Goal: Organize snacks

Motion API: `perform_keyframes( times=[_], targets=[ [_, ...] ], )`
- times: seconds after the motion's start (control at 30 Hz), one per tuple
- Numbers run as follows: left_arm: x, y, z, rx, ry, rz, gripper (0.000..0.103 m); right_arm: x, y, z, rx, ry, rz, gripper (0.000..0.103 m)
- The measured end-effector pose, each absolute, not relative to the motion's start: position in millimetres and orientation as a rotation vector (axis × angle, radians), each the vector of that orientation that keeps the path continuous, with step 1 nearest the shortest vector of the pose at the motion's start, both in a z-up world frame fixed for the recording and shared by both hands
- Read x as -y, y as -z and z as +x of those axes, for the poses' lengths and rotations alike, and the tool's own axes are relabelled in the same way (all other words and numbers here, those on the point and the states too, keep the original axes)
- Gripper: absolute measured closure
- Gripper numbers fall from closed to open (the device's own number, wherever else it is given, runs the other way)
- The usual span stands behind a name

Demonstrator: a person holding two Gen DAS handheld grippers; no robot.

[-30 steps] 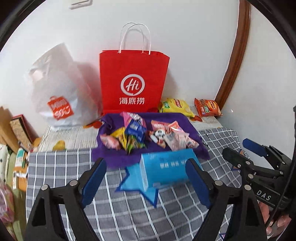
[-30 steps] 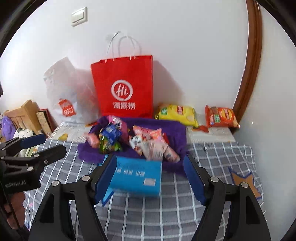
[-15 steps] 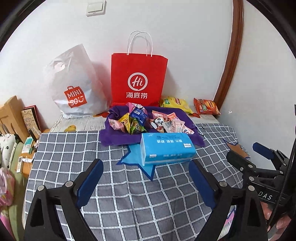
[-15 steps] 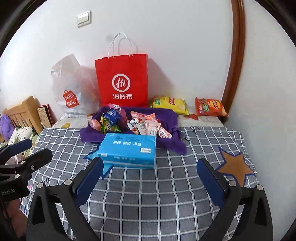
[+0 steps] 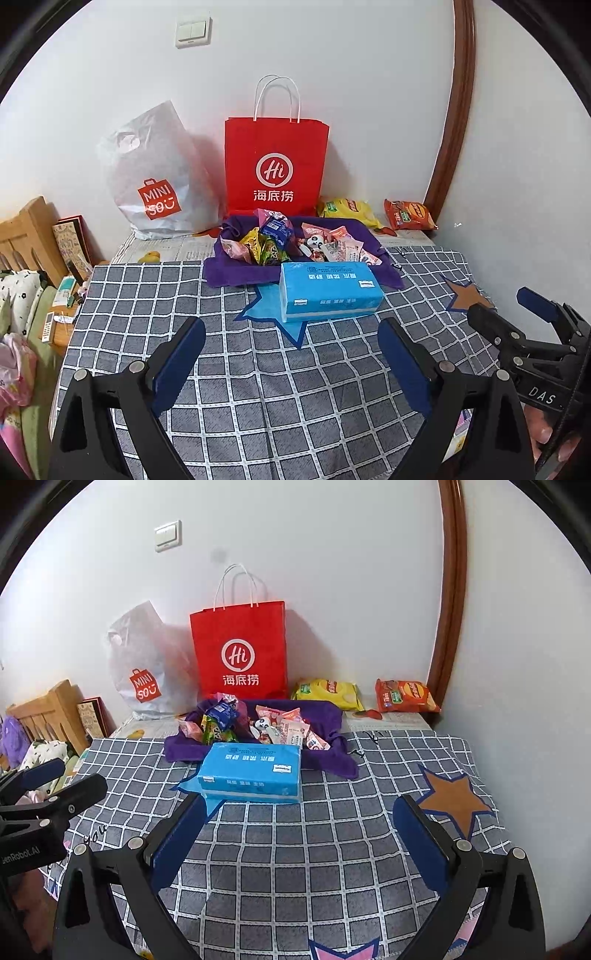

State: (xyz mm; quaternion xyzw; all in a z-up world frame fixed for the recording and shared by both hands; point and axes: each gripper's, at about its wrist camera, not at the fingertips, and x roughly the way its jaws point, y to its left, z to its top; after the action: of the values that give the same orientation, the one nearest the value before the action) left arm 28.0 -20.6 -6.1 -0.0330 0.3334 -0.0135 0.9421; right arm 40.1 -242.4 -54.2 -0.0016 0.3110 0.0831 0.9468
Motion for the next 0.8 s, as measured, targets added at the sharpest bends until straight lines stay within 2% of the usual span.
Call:
perform_keyframes(
  times=[0.8],
  targets=[
    [24.3,-0.4,21.6,-0.662,0.025,-0.061,0.008,249.7,48.3,31.3,-0.614,-0.166,0.009,0.003]
  ],
)
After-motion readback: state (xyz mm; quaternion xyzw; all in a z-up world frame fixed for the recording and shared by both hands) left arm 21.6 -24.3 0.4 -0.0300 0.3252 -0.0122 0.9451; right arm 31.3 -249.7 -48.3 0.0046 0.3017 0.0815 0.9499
